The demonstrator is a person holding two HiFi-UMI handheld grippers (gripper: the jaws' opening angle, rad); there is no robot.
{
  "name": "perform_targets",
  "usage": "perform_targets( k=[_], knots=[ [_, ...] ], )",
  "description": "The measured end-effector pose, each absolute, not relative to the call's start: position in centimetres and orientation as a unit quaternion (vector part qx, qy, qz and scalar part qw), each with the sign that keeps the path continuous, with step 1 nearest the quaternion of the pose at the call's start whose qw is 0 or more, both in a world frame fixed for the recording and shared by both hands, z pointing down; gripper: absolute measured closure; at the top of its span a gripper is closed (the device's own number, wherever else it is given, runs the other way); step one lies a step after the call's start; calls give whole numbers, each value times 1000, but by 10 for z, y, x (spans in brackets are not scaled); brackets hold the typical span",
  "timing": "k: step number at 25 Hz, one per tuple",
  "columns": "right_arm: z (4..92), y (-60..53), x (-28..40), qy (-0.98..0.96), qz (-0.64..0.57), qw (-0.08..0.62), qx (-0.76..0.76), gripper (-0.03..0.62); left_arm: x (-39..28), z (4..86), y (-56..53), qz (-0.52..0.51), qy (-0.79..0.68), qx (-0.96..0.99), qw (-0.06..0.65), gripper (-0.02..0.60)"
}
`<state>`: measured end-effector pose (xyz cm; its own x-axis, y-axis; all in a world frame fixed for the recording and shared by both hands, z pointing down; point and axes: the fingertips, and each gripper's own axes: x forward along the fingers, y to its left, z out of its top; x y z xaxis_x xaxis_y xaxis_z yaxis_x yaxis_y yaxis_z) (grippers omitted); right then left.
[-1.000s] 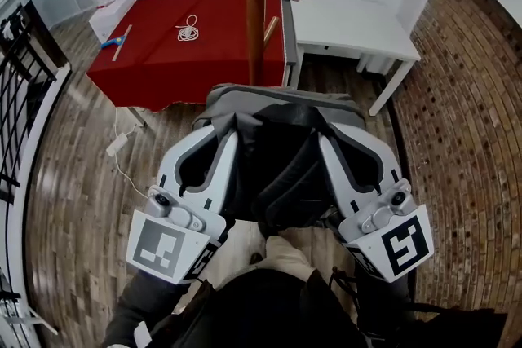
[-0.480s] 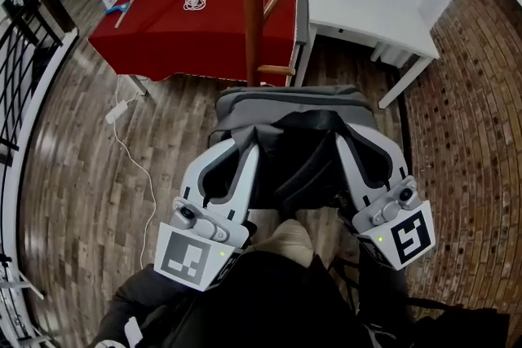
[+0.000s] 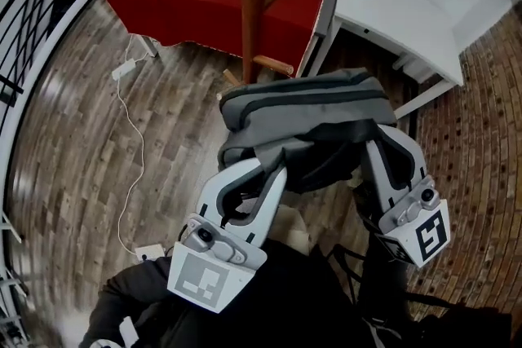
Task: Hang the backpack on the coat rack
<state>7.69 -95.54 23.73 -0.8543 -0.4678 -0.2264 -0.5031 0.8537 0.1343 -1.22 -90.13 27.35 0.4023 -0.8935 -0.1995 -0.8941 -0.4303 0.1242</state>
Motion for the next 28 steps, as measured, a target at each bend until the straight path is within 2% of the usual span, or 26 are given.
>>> perform_targets(
  k=[13, 21, 28],
  knots=[
    [260, -988, 72, 983, 50, 79, -160, 574, 4, 296, -910, 112, 599, -793, -22, 540],
    [294, -1003, 51, 990, 31, 52, -124, 574, -11, 334, -921, 115, 632, -762, -79, 540],
    [312, -1032, 31, 994, 22, 46, -94, 575, -32, 351, -946, 107, 668, -733, -68, 540]
  ],
)
